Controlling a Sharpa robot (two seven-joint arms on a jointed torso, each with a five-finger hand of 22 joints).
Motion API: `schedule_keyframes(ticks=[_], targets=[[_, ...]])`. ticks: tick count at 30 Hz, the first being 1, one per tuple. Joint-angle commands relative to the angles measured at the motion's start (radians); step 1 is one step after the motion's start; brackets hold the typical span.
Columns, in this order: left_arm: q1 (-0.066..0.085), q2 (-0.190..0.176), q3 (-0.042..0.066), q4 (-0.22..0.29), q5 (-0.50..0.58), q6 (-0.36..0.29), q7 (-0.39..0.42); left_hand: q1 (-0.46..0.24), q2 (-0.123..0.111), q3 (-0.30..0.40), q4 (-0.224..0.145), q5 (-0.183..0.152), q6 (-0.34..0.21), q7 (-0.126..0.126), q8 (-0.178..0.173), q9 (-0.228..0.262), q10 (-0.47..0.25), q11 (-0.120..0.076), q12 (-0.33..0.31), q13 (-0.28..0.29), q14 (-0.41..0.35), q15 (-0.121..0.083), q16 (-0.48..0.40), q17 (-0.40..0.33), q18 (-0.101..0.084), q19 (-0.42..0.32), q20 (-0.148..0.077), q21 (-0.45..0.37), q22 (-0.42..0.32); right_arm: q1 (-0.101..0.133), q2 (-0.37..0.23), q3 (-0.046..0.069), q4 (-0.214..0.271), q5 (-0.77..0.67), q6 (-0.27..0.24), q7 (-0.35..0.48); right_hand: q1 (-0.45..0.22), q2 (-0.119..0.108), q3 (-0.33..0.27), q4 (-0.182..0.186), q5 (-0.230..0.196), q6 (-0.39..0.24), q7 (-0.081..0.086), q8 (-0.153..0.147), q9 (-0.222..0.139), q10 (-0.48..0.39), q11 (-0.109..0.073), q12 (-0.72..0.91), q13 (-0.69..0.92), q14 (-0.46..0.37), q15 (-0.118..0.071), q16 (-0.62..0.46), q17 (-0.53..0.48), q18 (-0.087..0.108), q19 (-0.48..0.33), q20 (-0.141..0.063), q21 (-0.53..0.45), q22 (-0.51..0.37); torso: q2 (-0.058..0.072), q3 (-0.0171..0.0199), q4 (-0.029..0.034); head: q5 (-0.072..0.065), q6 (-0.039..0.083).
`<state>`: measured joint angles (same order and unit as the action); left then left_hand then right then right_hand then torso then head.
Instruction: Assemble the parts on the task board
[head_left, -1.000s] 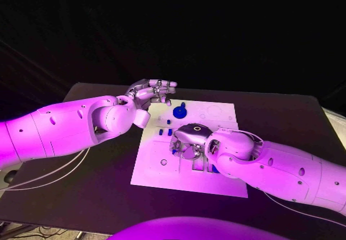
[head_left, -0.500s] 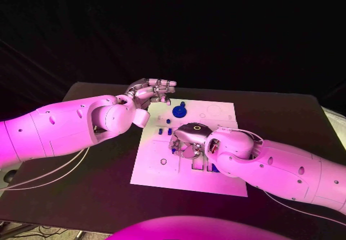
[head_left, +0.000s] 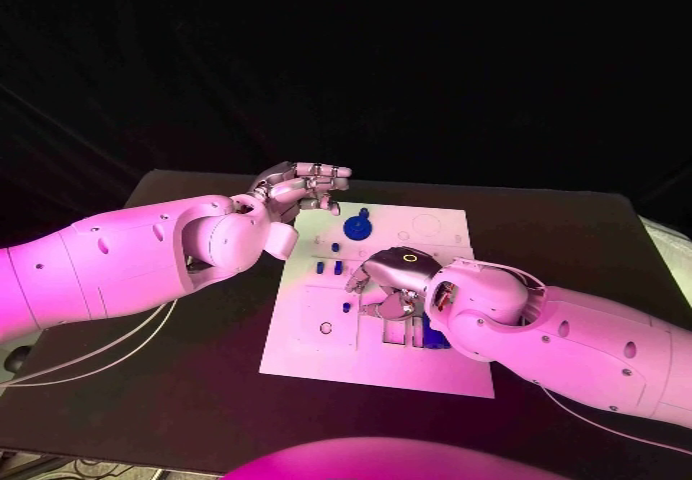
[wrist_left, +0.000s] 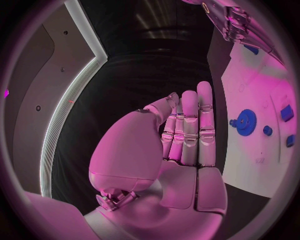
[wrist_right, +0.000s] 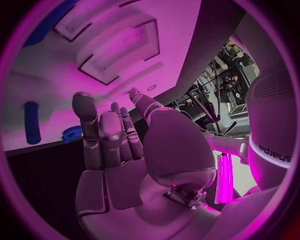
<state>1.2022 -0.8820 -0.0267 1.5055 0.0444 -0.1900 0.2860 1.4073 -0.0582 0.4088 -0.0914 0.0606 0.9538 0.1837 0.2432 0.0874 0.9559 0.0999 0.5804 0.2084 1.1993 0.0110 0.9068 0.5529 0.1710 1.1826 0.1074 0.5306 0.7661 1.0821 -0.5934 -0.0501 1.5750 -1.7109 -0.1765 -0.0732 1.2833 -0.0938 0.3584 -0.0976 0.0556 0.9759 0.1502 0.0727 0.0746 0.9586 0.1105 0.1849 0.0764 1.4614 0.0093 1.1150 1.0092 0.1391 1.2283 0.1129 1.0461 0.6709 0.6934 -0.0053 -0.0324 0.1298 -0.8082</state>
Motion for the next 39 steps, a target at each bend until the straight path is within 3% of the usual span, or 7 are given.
schedule_keyframes(ticks=[1,5,9,16,21,27,39], targets=[[0.0,0.001,0.001,0.0,-0.009,0.025,0.0,-0.012,0.001,-0.007,-0.001,0.003,-0.01,0.001,0.001,-0.001,-0.006,0.002,-0.004,-0.002,-0.006,0.003,0.0,-0.002,0.008,-0.005,0.0,0.003,0.001,0.012,-0.033,0.006,0.033,0.021,-0.052,-0.003,0.012,0.004,-0.01,0.0,0.008,0.014,0.002,0.007,0.003,0.006,-0.008,0.021,0.003,0.008,0.002,0.011,0.007,0.016,0.011,0.0,0.011,0.013,-0.002,-0.002,-0.0013,-0.004,0.008],[0.0,-0.001,0.001,0.001,-0.021,0.035,-0.003,-0.016,0.002,-0.008,-0.001,0.003,-0.014,0.001,0.002,-0.002,-0.009,0.003,-0.004,-0.003,-0.002,0.004,0.004,-0.001,0.009,-0.001,0.002,0.006,0.003,0.044,-0.098,0.015,0.078,0.057,-0.06,-0.007,0.024,0.016,-0.007,-0.005,0.02,0.029,0.002,0.014,0.005,0.025,-0.011,0.047,0.004,0.014,0.0,0.017,0.011,0.013,0.023,-0.002,0.023,0.031,-0.002,-0.0006,-0.0045,-0.009,0.021],[0.0,-0.002,0.001,0.002,-0.027,0.041,-0.005,-0.017,0.002,-0.009,-0.001,0.003,-0.014,0.001,0.002,-0.002,-0.009,0.003,-0.004,-0.003,-0.002,0.004,0.005,-0.001,0.009,0.0,0.002,0.007,0.004,0.086,-0.164,0.019,0.107,0.093,-0.049,-0.022,0.026,0.02,-0.004,-0.005,0.024,0.034,0.001,0.015,0.006,0.035,-0.013,0.056,0.002,0.015,-0.002,0.015,0.007,0.008,0.038,-0.002,0.042,0.062,-0.004,-0.0027,-0.0086,-0.019,0.029],[0.0,-0.002,0.001,0.001,-0.03,0.042,-0.004,-0.019,0.002,-0.01,0.0,0.003,-0.015,0.001,0.003,-0.002,-0.01,0.003,-0.003,-0.004,-0.001,0.004,0.006,-0.001,0.009,0.001,0.002,0.008,0.004,0.125,-0.22,0.02,0.102,0.059,-0.019,-0.047,0.018,0.007,-0.015,-0.003,0.028,0.027,-0.016,0.007,0.003,0.015,-0.025,0.047,-0.012,0.016,-0.008,0.008,-0.002,0.009,0.039,-0.006,0.04,0.058,-0.009,-0.0047,-0.0172,-0.026,0.047],[0.0,0.001,0.001,0.005,-0.03,0.043,-0.001,-0.019,0.002,-0.01,0.0,0.003,-0.015,0.001,0.003,-0.002,-0.01,0.003,-0.003,-0.004,-0.001,0.004,0.006,-0.001,0.009,0.001,0.002,0.008,0.004,0.127,-0.217,0.016,0.069,0.028,0.007,-0.057,0.027,0.01,-0.013,-0.007,0.029,0.022,-0.022,0.002,0.001,0.0,-0.029,0.04,-0.014,0.018,-0.012,0.007,-0.003,0.01,0.036,-0.01,0.036,0.052,-0.008,-0.0025,-0.0173,-0.024,0.051],[0.0,0.001,0.001,0.006,-0.03,0.044,0.001,-0.019,0.002,-0.01,0.0,0.003,-0.015,0.001,0.003,-0.002,-0.01,0.003,-0.003,-0.004,-0.001,0.004,0.006,-0.001,0.009,0.001,0.002,0.008,0.004,0.123,-0.2,0.01,0.046,-0.019,0.042,-0.06,0.029,0.006,-0.016,-0.009,0.031,0.022,-0.025,0.001,0.001,-0.011,-0.031,0.036,-0.014,0.019,-0.013,0.005,-0.005,0.01,0.034,-0.012,0.032,0.046,-0.008,-0.0048,-0.0139,-0.027,0.048],[0.0,0.003,0.001,0.002,-0.03,0.043,0.005,-0.021,0.002,-0.011,0.0,0.003,-0.015,0.001,0.003,-0.002,-0.01,0.003,-0.003,-0.004,-0.002,0.005,0.007,-0.001,0.009,0.001,0.003,0.008,0.004,0.103,-0.162,0.002,0.018,-0.029,0.095,-0.043,0.031,0.01,-0.016,-0.009,0.033,0.028,-0.024,0.002,0.002,-0.003,-0.03,0.042,-0.012,0.02,-0.012,0.005,-0.006,0.01,0.032,-0.013,0.029,0.043,-0.008,-0.0054,-0.0172,-0.02,0.043]])
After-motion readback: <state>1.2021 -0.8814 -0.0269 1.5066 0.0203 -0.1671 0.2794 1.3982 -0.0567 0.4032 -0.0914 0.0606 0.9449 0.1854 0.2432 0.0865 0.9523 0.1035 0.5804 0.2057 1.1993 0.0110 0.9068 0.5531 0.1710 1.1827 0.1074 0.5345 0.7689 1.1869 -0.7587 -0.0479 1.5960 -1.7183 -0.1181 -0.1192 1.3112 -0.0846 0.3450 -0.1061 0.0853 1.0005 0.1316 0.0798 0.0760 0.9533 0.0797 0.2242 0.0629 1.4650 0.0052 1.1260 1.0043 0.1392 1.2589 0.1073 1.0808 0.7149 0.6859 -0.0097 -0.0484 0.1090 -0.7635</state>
